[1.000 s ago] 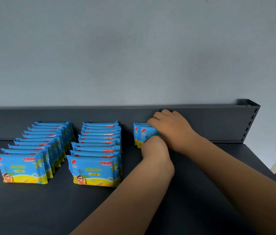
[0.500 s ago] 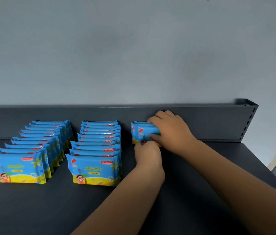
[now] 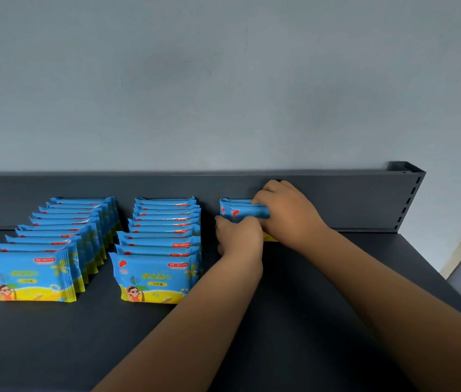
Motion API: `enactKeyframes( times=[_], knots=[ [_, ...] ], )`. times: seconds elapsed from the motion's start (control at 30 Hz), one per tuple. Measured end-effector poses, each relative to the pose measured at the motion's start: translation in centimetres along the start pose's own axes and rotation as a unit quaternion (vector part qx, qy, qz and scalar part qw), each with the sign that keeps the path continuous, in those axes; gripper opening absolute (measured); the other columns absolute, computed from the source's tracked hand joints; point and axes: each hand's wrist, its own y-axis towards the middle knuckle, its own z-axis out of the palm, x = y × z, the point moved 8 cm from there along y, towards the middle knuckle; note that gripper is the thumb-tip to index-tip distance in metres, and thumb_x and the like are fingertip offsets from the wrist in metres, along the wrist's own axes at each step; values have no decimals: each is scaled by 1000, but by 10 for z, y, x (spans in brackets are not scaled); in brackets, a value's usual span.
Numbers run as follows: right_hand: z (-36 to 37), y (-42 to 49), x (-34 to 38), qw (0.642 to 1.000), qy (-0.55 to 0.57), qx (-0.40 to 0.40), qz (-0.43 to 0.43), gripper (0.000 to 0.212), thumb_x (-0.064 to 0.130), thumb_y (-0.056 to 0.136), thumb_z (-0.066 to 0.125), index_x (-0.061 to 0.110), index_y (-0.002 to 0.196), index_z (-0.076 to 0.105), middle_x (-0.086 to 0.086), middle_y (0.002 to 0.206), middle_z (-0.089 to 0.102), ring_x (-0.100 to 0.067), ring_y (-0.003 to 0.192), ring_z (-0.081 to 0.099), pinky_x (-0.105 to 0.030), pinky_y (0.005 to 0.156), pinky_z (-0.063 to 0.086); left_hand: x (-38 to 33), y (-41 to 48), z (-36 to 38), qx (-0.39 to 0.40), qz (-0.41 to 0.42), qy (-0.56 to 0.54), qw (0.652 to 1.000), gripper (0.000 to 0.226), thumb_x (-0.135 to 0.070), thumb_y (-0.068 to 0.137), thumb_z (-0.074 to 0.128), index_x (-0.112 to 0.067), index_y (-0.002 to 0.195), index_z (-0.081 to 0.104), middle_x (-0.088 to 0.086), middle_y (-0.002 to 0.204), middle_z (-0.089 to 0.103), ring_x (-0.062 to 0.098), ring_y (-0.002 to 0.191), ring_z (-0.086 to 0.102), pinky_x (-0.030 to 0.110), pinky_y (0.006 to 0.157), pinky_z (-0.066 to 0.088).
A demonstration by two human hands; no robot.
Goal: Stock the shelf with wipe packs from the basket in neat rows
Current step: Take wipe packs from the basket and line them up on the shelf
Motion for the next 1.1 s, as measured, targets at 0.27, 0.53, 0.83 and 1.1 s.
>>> enactKeyframes(
  times=[0.27,0.53,0.83,1.1],
  knots=[
    [3,-5,-3,998,21,-54,27,31,42,82,74,29,109,72,6,105,60,-19,99,51,-34,77,40,-5,-3,-8,6,35,-12,999,70,-3,81,55,-32,144,44,-1,132,56,22,114,56,41,95,49],
    [2,-5,-5,997,58,-41,35,40,45,77,82,27,110,70,6,110,60,-18,103,50,-37,85,43,2,-10,-3,9,66,-17,998,72,-6,82,52,-35,147,44,0,135,56,22,118,59,47,101,53],
    [-1,-7,0,998,39,-41,37,43,53,78,79,26,109,67,6,111,58,-19,103,50,-36,84,41,-3,-16,-12,-20,52,-47,997,58,-3,89,57,-25,141,45,1,127,59,23,115,61,42,98,54],
    [-52,-25,7,995,75,-36,56,53,49,101,51,19,145,53,2,144,52,-20,133,47,-36,110,40,-42,-66,6,9,233,191,953,42,-28,91,44,-15,130,57,0,148,48,26,154,16,39,125,20]
  ],
)
